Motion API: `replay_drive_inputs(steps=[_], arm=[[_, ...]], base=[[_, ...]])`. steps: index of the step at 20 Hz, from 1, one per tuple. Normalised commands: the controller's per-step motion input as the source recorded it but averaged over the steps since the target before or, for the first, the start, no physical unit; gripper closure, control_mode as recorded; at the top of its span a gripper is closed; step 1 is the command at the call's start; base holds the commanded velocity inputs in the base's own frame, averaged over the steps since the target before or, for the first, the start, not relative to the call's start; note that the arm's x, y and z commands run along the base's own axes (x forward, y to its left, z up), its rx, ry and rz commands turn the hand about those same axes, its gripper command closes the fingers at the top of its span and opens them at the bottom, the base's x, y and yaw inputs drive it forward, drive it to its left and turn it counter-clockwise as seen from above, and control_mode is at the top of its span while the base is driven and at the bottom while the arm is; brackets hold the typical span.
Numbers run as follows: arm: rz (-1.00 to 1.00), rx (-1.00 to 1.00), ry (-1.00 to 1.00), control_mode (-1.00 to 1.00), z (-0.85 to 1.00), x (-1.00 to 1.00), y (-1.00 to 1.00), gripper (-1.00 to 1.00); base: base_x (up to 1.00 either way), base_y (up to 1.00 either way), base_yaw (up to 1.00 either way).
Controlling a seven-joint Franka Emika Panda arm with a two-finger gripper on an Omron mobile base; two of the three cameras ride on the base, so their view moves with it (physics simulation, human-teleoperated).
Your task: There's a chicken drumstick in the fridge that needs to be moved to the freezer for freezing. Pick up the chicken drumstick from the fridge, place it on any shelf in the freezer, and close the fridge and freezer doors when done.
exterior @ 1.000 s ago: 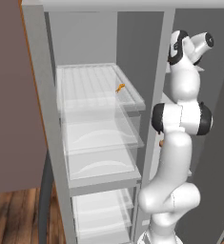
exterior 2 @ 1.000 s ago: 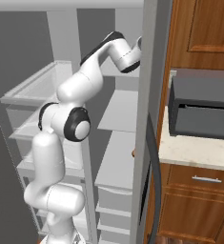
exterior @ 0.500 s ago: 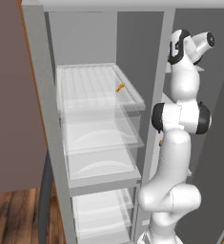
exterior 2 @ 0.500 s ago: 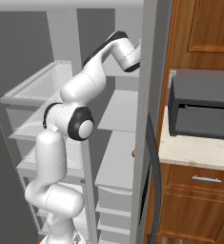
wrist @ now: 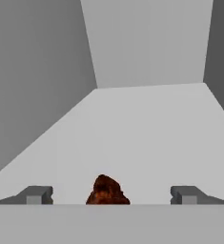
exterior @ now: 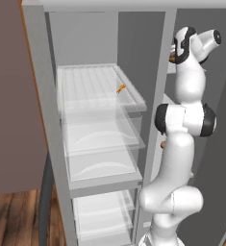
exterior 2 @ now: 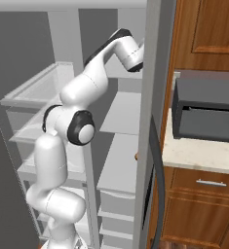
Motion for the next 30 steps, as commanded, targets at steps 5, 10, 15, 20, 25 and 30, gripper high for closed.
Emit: replay_drive_inputs(steps=[5,10,15,20,25,30], arm=[[0.0,0.0,0.0,-1.0,0.0,-0.47,0.15,-1.0],[0.0,0.0,-0.04,-1.0,0.0,-0.64,0.28,-1.0],[0.0,0.0,-0.06,-1.0,0.0,-0.76,0.17,-1.0],[-0.02,0.0,-0.02,-1.0,0.0,-0.89,0.32,-1.0],[-0.04,0.0,0.0,-1.0,0.0,-0.89,0.52,-1.0],[-0.04,0.0,0.0,-1.0,0.0,-0.86,0.46,-1.0]], base=[[0.0,0.0,0.0],[0.0,0.0,0.0],[0.0,0.0,0.0],[0.0,0.0,0.0],[0.0,0.0,0.0],[0.0,0.0,0.0]])
